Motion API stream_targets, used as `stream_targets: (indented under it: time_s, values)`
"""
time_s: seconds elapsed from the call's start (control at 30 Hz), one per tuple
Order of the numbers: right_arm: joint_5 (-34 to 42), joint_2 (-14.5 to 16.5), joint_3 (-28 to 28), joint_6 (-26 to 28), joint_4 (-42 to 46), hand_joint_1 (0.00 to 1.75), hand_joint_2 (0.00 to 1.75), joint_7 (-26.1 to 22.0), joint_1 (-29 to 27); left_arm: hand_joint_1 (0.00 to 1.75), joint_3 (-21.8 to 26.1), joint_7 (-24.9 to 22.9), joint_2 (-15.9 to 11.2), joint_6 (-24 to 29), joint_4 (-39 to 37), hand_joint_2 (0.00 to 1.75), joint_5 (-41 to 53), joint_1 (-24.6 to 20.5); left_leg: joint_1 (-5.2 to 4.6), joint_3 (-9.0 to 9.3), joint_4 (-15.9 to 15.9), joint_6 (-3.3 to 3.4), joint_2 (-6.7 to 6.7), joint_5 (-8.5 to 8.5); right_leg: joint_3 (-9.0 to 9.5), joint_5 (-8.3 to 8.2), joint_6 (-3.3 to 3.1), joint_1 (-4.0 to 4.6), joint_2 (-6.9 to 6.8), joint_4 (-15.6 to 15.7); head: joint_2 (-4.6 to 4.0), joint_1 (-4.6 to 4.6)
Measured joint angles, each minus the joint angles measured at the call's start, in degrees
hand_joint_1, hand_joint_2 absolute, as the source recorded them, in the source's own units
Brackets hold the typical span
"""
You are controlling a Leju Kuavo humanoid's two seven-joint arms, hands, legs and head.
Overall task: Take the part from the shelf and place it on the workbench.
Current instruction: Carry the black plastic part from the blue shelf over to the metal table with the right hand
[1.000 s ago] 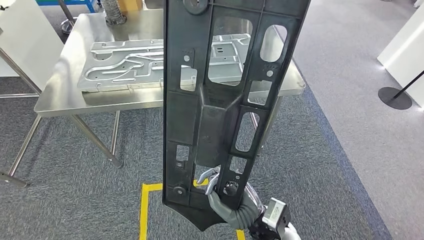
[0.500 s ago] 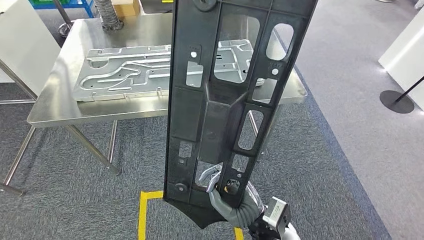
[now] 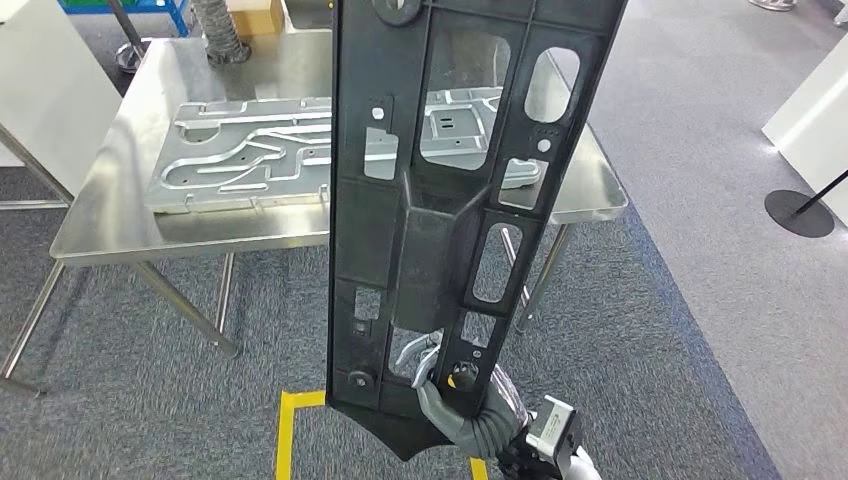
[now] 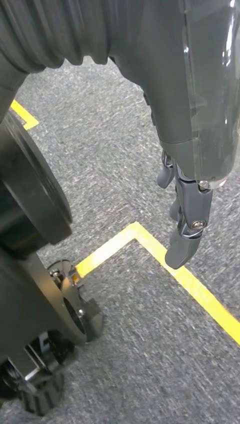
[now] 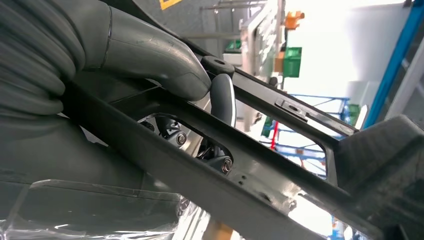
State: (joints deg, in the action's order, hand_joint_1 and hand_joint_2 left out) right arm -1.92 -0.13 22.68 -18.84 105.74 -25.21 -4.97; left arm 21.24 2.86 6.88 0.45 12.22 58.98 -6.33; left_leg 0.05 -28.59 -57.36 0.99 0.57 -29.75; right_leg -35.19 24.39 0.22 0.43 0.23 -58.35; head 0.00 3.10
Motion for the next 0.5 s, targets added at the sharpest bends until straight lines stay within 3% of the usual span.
stream_targets:
  time_s: [0.07, 0.13, 0.23, 0.27, 0.3, 0.33, 0.4, 0.43, 0.5]
  values:
    - [0.0, 0.0, -0.1, 0.0, 0.1, 1.75, 1.75, 0.0, 0.0, 0.00, 0.0, -0.2, 0.0, -0.2, 0.0, 1.75, 0.2, -0.3, -0.01, 0.42, 0.1, -0.61, -0.14, -0.49, 0.51, 0.33, -0.43, -0.23, 0.12, 0.7, 0.00, 0.00]
    - [0.0, 0.1, -0.3, 0.0, 0.2, 1.75, 1.75, 0.0, 0.0, 0.00, 0.0, -0.5, 0.0, -0.4, 0.1, 1.75, 0.3, -0.5, 0.02, -0.53, -2.7, -1.24, -0.22, -2.12, 1.48, 0.55, -0.90, -0.63, 0.04, 1.5, 0.00, 0.00]
    - [-0.2, 0.2, -0.6, 0.0, 0.2, 1.75, 1.75, -0.1, 0.0, 0.00, 0.0, -0.7, -0.1, -0.7, 0.1, 1.75, 0.4, -0.7, 0.30, -6.93, -14.0, -1.97, -0.25, -6.22, 2.56, 1.32, -1.29, -0.70, -0.21, 1.7, 0.00, 0.00]
    - [-0.3, 0.2, -0.7, 0.0, 0.2, 1.75, 1.75, -0.1, -0.1, 0.00, 0.0, -0.8, -0.1, -0.9, 0.1, 1.75, 0.4, -0.9, 0.36, -8.64, -16.3, -2.14, -0.25, -6.23, 2.95, 1.67, -1.28, -0.71, -0.23, 1.7, 0.00, 0.00]
    - [-0.3, 0.2, -0.7, 0.0, 0.2, 1.75, 1.75, -0.2, -0.1, 0.00, 0.0, -0.9, -0.2, -1.0, 0.1, 1.75, 0.4, -1.0, 0.44, -9.32, -16.4, -2.24, -0.26, -4.97, 3.42, 2.05, -1.22, -0.73, -0.21, 1.7, 0.00, 0.00]
    - [-0.3, 0.2, -0.8, 0.0, 0.2, 1.75, 1.75, -0.2, -0.1, 0.00, 0.0, -1.0, -0.2, -1.1, 0.1, 1.75, 0.5, -1.2, 0.53, -8.86, -14.1, -2.29, -0.27, -2.56, 3.99, 2.47, -1.13, -0.76, -0.15, 1.6, 0.00, 0.00]
    - [-0.3, 0.2, -0.9, 0.0, 0.1, 1.75, 1.75, -0.5, -0.1, 0.00, 0.0, -1.2, -0.2, -1.1, 0.1, 1.75, 0.5, -1.1, 0.63, -6.35, -6.6, -2.19, -0.33, 2.58, 5.09, 3.45, -0.74, -0.70, 0.03, 1.4, 0.00, -0.01]
    - [-0.4, 0.2, -0.9, 0.0, 0.1, 1.75, 1.75, -0.7, 0.0, 0.00, 0.0, -1.3, -0.2, -1.2, 0.1, 1.75, 0.5, -1.1, 0.62, -5.20, -3.6, -1.94, -0.34, 3.78, 5.31, 3.83, -0.46, -0.63, 0.13, 1.2, 0.00, -0.01]
    - [-0.5, 0.2, -1.0, 0.3, 0.1, 1.75, 1.75, -1.1, 0.0, 0.00, -0.1, -1.6, -0.2, -1.1, 0.1, 1.75, 0.5, -1.1, 0.42, -4.45, -1.7, -1.23, -0.27, 3.68, 5.20, 4.17, 0.12, -0.49, 0.19, 1.0, 0.00, -0.01]
